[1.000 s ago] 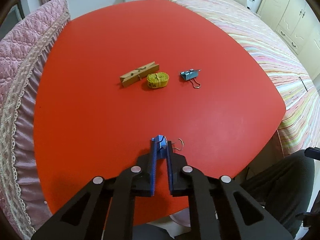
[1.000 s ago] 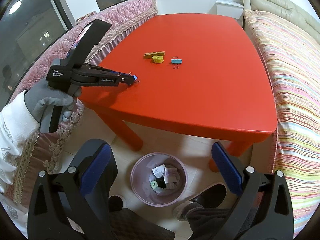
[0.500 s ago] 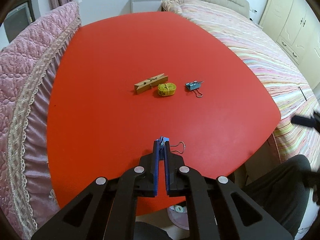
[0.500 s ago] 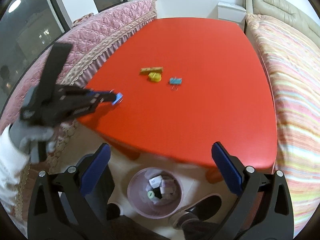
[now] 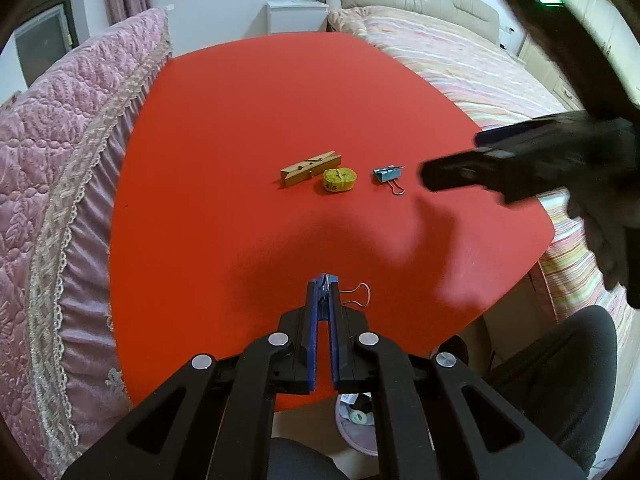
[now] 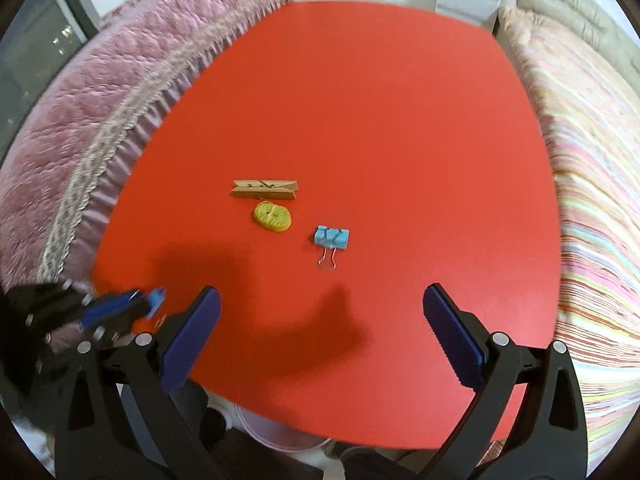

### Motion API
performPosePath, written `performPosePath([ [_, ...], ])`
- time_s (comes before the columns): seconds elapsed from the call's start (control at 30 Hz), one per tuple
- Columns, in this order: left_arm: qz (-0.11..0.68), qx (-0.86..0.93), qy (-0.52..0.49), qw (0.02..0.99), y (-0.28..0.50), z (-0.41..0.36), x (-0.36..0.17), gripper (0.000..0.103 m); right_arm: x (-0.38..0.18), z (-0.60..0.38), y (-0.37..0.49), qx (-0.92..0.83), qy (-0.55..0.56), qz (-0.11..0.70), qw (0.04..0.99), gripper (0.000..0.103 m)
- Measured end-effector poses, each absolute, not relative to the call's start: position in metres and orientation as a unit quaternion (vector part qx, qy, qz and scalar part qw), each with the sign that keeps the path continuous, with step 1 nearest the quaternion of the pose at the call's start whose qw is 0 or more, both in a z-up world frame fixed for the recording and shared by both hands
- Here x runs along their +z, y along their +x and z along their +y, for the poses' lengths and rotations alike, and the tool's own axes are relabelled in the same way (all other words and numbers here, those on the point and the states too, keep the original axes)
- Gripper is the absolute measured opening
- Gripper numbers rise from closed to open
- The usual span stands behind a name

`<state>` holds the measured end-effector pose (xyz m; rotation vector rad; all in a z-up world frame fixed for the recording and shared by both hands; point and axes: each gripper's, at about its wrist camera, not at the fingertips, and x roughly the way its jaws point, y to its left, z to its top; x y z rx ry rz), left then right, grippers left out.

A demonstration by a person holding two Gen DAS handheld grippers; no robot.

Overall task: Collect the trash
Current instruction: 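Hold the blue clip in the left gripper while the right gripper grasps the teal binder clip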

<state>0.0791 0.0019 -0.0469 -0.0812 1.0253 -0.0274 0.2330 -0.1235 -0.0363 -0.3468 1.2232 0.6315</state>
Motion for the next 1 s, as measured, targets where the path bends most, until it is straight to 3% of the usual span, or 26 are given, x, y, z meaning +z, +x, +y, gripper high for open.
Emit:
performPosePath([
  [0.17, 0.487, -0.012, -0.044, 0.872, 0.074, 0.004, -0.044, 0.004, -0.06, -0.107, 0.254, 0.261, -0.174, 0.589, 0.745, 0.099],
  [0.23, 0.486, -0.012, -0.047, 0.873, 0.072, 0.005, -0.044, 0.004, -0.066, -0.105, 0.261, 0.255, -0.163, 0.597, 0.743, 0.094],
  [0.27, 0.486, -0.011, -0.047, 0.873, 0.073, 0.005, -0.044, 0.004, -0.069, -0.104, 0.263, 0.25, -0.162, 0.599, 0.743, 0.085],
  [0.37, 0.486, -0.011, -0.049, 0.872, 0.072, 0.005, -0.045, 0.004, -0.076, -0.098, 0.265, 0.247, -0.16, 0.607, 0.738, 0.077],
  [0.43, 0.486, -0.012, -0.051, 0.872, 0.071, 0.005, -0.045, 0.004, -0.08, -0.096, 0.266, 0.242, -0.163, 0.607, 0.739, 0.066],
  [0.6, 0.487, -0.013, -0.052, 0.872, 0.07, 0.005, -0.047, 0.004, -0.087, -0.095, 0.268, 0.238, -0.159, 0.61, 0.738, 0.03],
  [0.67, 0.487, -0.013, -0.054, 0.871, 0.07, 0.005, -0.048, 0.004, -0.087, -0.096, 0.267, 0.243, -0.156, 0.608, 0.74, 0.025],
  [1.0, 0.487, -0.014, -0.056, 0.871, 0.068, 0.005, -0.049, 0.004, -0.066, -0.112, 0.248, 0.268, -0.143, 0.575, 0.76, 0.024],
])
